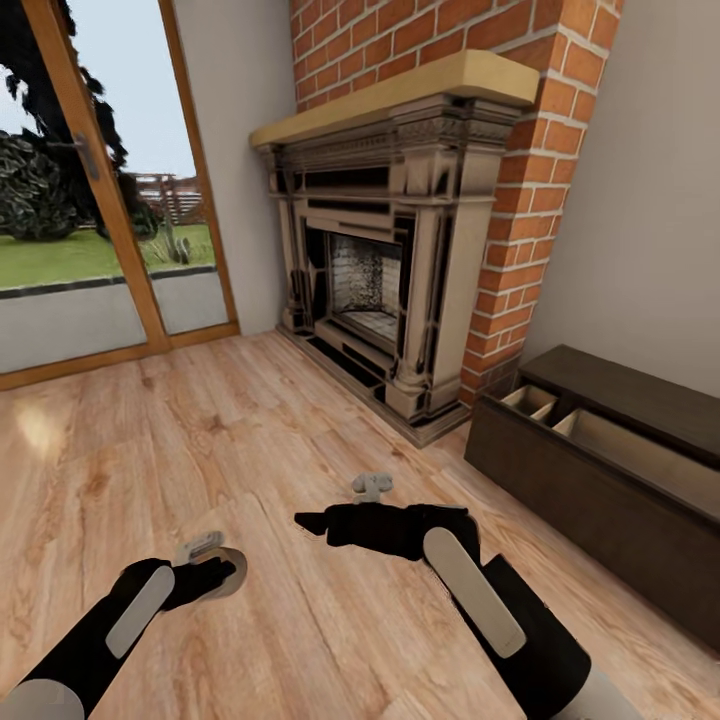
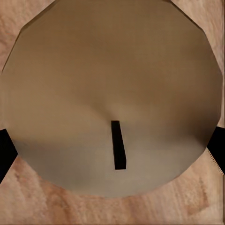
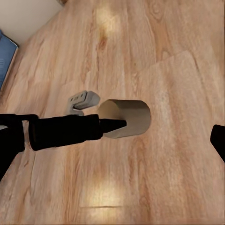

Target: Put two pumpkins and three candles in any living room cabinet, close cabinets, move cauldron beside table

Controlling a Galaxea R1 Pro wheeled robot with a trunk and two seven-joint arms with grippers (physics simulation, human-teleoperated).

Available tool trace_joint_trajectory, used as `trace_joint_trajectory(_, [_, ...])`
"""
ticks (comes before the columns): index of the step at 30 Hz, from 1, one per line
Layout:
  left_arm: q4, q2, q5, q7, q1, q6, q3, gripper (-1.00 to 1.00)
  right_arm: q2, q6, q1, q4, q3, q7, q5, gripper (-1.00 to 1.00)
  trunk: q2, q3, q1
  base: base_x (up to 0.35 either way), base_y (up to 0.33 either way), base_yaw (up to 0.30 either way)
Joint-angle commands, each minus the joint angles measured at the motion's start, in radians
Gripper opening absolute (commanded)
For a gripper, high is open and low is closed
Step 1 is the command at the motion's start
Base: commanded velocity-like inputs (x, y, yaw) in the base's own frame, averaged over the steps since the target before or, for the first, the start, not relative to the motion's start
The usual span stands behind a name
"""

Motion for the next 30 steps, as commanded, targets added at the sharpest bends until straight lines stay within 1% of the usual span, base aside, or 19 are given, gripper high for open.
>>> trace_joint_trajectory(1, [-0.002,0.001,0.010,0.010,0.000,0.001,-0.004,-1.00,0.000,0.001,-0.001,-0.001,-0.002,-0.010,-0.030,1.00,0.000,0.002,-0.001,0.000,0.000,-0.178])
trace_joint_trajectory(3, [-0.002,0.001,0.011,0.010,0.000,0.001,-0.004,-1.00,0.000,0.001,-0.001,-0.001,-0.005,-0.010,-0.066,1.00,0.000,0.007,-0.002,0.000,0.000,-0.178])
trace_joint_trajectory(4, [-0.002,0.001,0.011,0.010,0.000,0.001,-0.004,-1.00,0.000,0.001,-0.001,-0.001,-0.005,-0.010,-0.077,1.00,0.001,0.009,-0.002,0.000,0.000,-0.178])
trace_joint_trajectory(8, [-0.002,0.000,0.011,0.010,0.000,0.001,-0.005,-1.00,0.000,0.000,-0.001,0.002,-0.007,-0.010,-0.094,1.00,0.001,0.020,-0.004,0.000,0.000,-0.178])
trace_joint_trajectory(21, [-0.002,0.001,0.011,0.010,0.000,0.001,-0.006,-1.00,0.000,0.000,-0.001,0.012,-0.008,-0.010,-0.097,1.00,0.001,0.003,-0.004,0.000,0.000,-0.178])
trace_joint_trajectory(30, [-0.002,0.001,0.011,0.010,0.000,0.001,-0.006,-1.00,0.000,0.000,-0.001,0.013,-0.008,-0.010,-0.099,1.00,0.004,0.026,-0.008,0.000,0.000,-0.184])
